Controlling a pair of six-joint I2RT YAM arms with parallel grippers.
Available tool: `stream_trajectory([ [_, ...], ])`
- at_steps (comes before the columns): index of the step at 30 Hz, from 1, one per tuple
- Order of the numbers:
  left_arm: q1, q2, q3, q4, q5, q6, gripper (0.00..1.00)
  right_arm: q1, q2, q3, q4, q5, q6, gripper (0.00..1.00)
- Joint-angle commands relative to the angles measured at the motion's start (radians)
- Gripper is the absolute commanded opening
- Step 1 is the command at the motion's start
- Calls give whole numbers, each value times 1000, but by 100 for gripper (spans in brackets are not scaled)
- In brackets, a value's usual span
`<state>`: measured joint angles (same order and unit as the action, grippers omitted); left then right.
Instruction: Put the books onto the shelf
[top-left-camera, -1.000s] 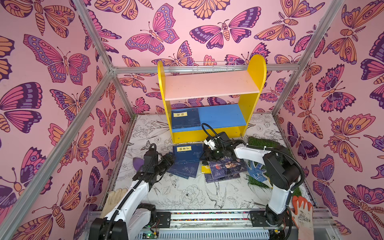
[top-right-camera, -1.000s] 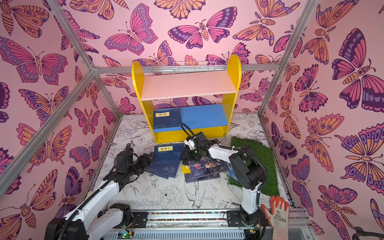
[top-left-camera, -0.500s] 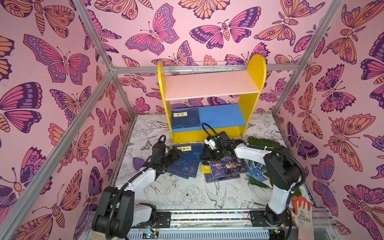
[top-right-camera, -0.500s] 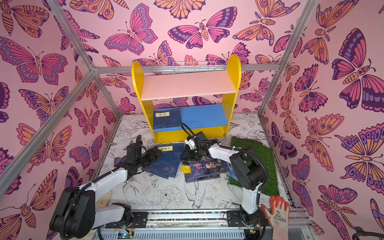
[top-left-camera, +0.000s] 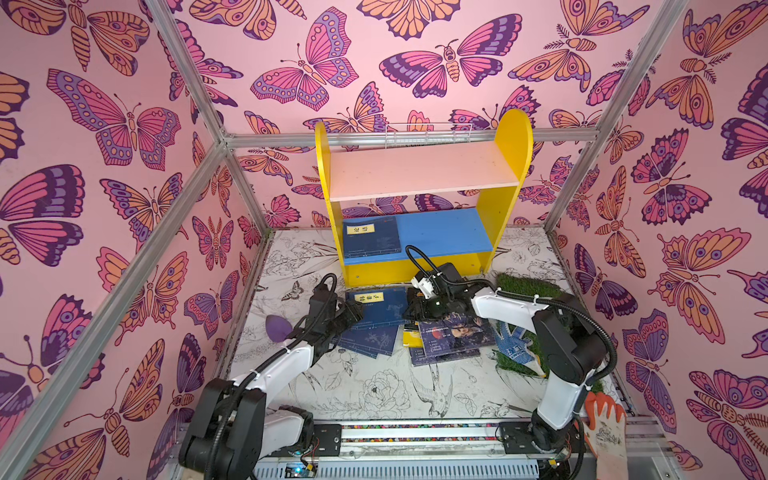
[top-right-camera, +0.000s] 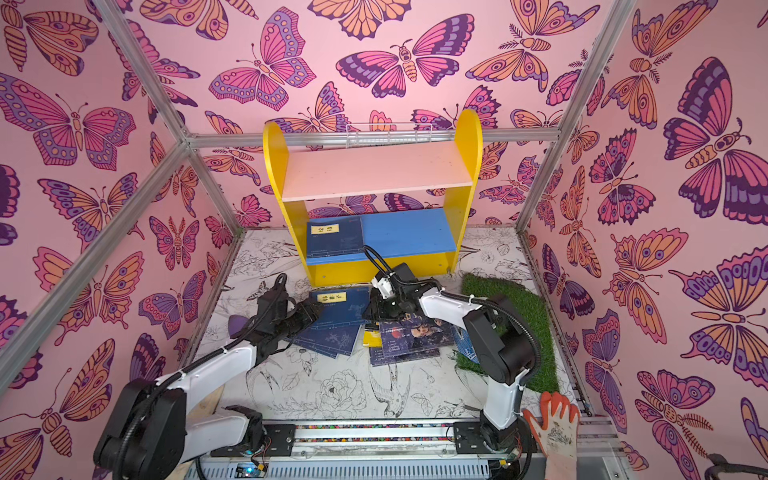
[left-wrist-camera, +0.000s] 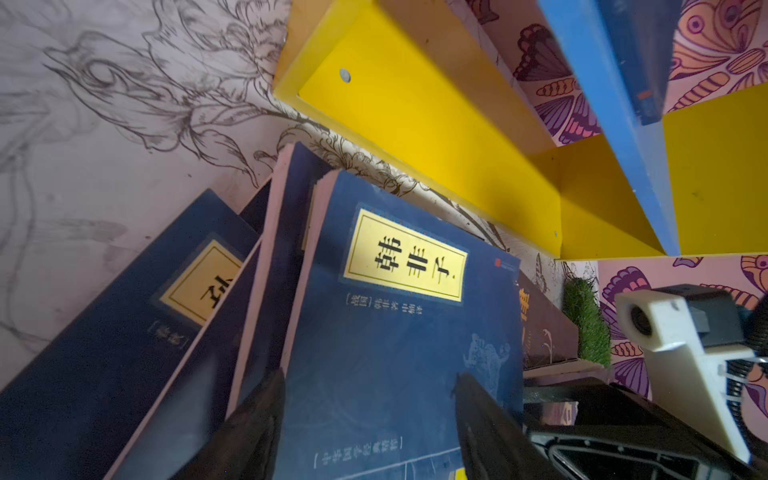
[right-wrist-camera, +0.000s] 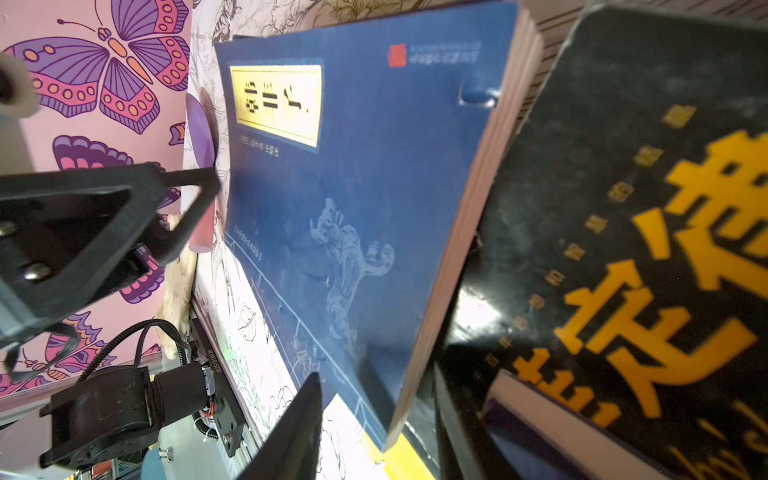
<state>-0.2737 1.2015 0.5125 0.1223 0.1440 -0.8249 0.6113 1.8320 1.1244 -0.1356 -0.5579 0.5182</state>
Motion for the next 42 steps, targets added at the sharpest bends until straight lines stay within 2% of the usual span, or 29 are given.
stream_trajectory([
  [1,-3,-65,-25,-48,-94,45,67,-5,-3,-8,-33,27,-19,44],
  [8,-4,-29,18,-54,-42,75,67,-5,-8,-4,-48,30,-34,44],
  [16,-4,26,50,-53,-43,87,67,-5,-9,-11,-50,30,-42,44],
  [28,-13,143,54,-15,-8,71,67,-7,-14,-22,-49,30,-45,44],
  [35,-37,168,51,9,17,48,66,-28,-31,-44,-46,30,-29,44],
  [42,-74,167,41,13,23,21,65,-48,-47,-86,17,-20,11,44],
])
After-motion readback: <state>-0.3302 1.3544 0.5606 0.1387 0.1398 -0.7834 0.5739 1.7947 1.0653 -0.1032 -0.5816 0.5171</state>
